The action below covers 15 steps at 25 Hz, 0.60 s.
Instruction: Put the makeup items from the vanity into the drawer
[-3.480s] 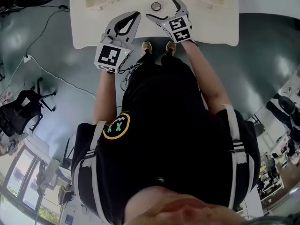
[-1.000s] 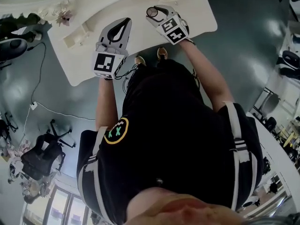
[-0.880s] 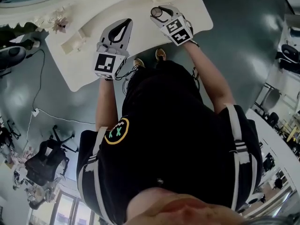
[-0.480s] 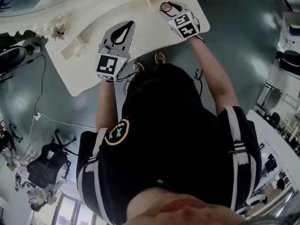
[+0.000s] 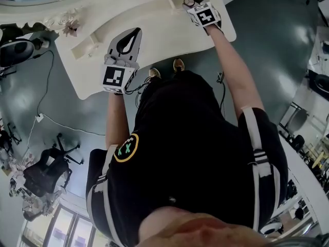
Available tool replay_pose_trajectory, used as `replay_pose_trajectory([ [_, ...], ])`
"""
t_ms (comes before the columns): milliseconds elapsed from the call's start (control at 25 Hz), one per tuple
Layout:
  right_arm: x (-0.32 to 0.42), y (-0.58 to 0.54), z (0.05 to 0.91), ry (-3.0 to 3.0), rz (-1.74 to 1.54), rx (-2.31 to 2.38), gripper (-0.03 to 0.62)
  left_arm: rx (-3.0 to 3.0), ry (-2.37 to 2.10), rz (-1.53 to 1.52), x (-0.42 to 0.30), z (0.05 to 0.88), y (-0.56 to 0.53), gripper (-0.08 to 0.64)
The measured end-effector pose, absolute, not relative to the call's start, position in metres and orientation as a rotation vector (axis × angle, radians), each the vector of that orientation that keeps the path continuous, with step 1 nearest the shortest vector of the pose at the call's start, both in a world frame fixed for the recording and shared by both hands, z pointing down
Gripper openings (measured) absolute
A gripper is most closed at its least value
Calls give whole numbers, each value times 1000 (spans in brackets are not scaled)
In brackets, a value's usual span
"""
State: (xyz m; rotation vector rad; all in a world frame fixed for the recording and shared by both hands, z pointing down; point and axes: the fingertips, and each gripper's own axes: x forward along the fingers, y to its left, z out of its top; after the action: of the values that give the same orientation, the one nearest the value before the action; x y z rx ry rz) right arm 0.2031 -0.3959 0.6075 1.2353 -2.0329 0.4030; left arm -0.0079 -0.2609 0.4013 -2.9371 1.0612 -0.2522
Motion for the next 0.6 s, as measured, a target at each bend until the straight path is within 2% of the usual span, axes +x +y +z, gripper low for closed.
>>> replay_pose_trajectory([
  [480,200,-407,619,-2022,454,1259,245,-2897,1098,-301,-25,410,-255,18],
  [520,201,-407,620,-2019,462,1267,259,-2896,1103,-305,-25,411,-255,18],
  [600,203,-408,620,-2019,485,1283,337,-2894,1118,-318,-26,411,-255,18],
])
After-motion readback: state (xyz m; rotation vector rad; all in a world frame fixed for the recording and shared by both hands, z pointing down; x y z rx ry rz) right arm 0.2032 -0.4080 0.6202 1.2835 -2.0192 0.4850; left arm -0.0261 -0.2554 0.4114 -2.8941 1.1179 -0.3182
